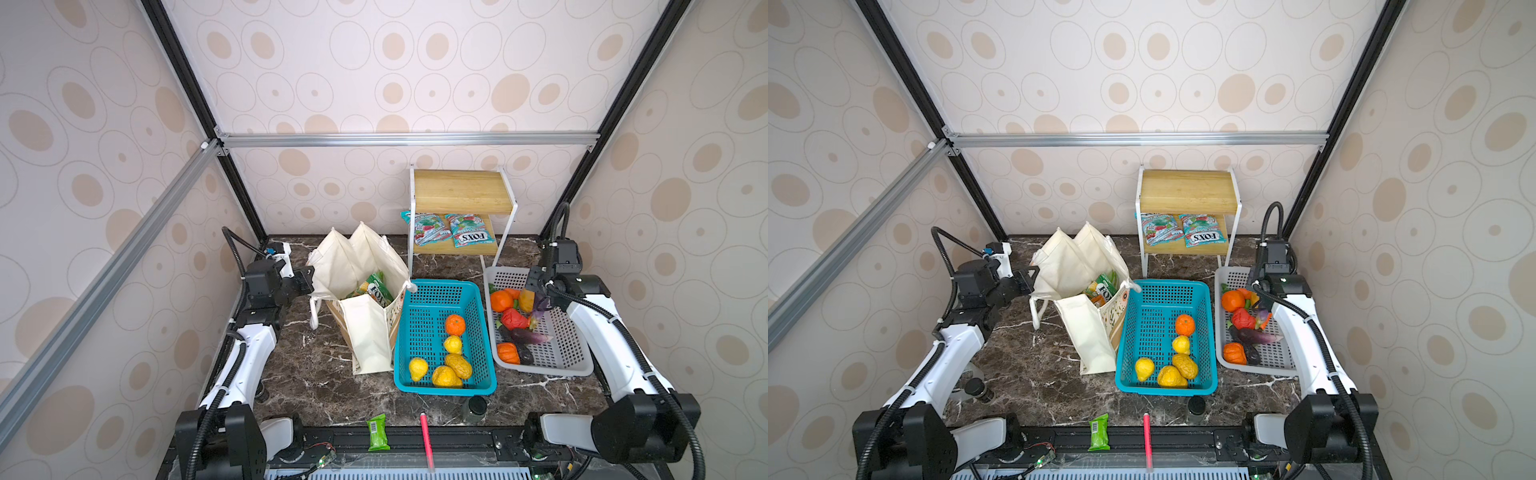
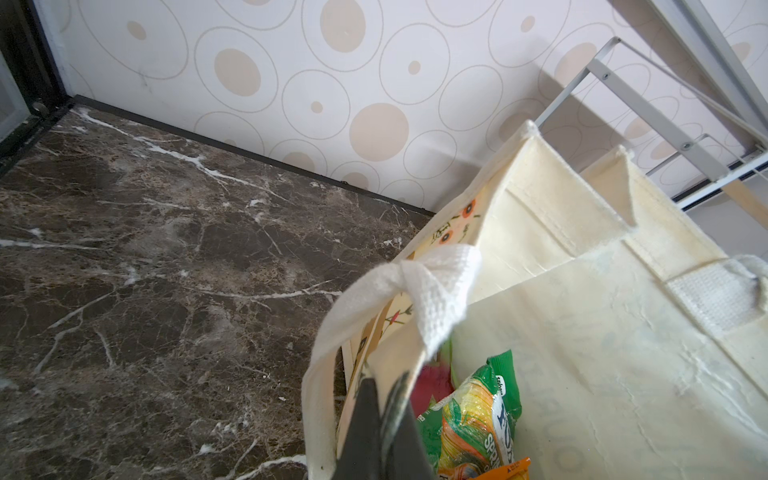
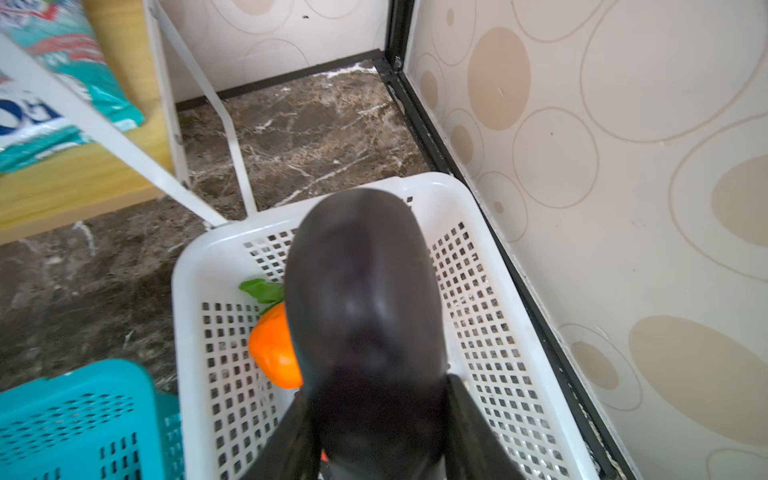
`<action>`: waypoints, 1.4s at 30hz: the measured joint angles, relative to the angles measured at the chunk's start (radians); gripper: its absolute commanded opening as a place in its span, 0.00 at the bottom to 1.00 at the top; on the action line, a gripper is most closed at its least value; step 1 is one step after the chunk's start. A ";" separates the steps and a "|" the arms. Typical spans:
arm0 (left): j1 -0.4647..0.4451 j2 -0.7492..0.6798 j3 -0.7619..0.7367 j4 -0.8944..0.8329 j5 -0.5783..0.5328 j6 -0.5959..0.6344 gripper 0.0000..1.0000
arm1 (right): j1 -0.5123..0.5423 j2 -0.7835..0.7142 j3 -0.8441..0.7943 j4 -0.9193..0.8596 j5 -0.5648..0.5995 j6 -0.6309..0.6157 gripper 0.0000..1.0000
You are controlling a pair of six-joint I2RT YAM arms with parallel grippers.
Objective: Place the food into the grocery bag and tie it
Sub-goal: 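Lift the eggplant with the right gripper and carry it toward the tote bag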
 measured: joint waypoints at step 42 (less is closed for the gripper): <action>0.003 0.000 0.000 0.000 0.004 0.000 0.00 | 0.781 0.409 0.806 0.100 -0.172 0.088 0.28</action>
